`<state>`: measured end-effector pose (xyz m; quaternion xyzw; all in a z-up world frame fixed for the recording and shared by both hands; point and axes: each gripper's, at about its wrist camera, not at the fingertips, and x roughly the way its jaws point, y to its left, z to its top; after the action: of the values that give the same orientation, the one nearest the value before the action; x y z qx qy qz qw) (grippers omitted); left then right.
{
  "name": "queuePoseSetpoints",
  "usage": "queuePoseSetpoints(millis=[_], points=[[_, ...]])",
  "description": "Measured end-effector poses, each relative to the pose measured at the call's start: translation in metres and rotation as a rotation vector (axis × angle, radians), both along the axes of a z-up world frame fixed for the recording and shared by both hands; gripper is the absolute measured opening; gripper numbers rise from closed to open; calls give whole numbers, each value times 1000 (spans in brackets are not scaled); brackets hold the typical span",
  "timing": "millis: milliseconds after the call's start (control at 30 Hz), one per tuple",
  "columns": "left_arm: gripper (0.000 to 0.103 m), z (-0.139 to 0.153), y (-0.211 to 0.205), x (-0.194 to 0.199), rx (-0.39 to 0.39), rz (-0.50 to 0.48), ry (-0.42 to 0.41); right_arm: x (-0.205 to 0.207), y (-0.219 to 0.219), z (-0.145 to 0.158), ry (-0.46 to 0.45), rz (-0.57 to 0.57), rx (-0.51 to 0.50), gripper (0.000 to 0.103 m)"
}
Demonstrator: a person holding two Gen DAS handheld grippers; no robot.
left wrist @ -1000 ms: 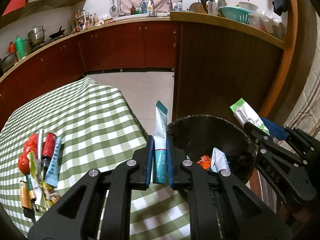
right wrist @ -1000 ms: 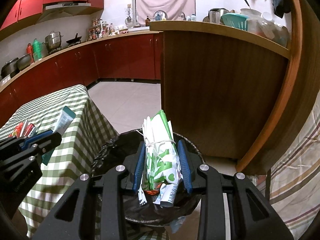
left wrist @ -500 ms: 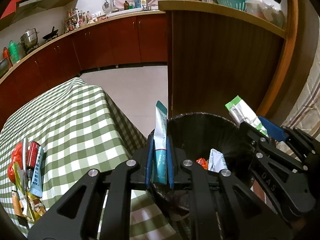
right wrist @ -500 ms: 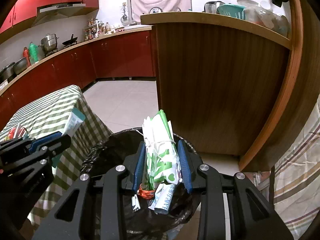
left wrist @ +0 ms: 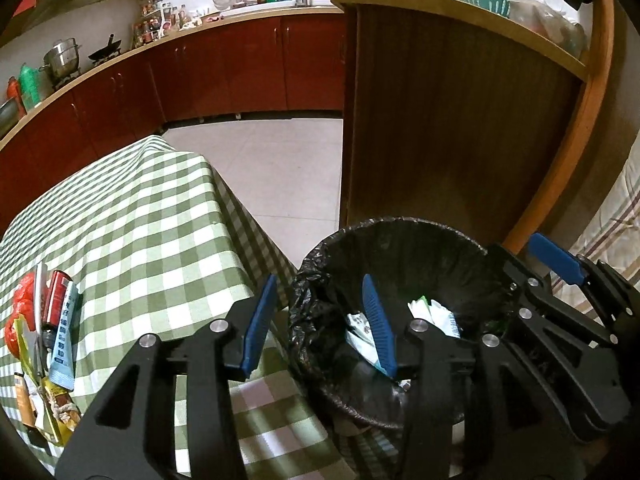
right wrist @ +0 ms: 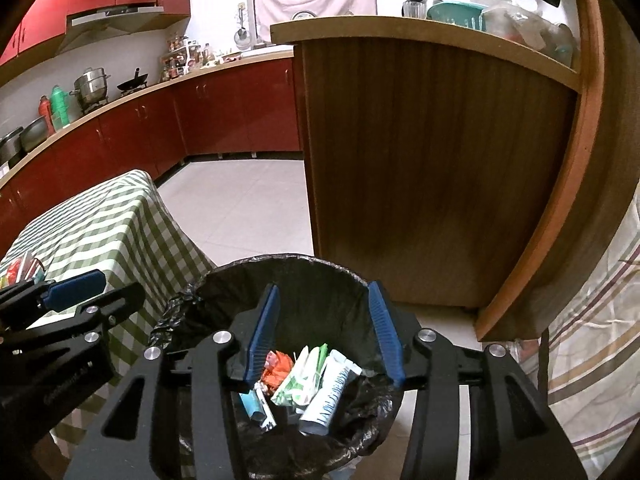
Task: Collect trash
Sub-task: 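Open both grippers to drop the tube and packet into the bin, then move both grippers back over the trash pile on the table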
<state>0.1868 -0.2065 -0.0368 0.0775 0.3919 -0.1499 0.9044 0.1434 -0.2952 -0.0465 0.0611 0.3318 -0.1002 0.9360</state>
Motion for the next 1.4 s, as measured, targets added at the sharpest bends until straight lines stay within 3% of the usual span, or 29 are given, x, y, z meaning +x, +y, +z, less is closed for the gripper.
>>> queuePoseSetpoints(millis=[333,900,1400], points=[[50,14,34,-16,-9,45,-24,-6,16,5,-4,-4,-13,66],[52,35,166,-56,5,247,-52,-12,102,26,-11,145,-30,68],[63,37,284,-93,55,472,-71,-11,206,36,-19,342,-41,68]])
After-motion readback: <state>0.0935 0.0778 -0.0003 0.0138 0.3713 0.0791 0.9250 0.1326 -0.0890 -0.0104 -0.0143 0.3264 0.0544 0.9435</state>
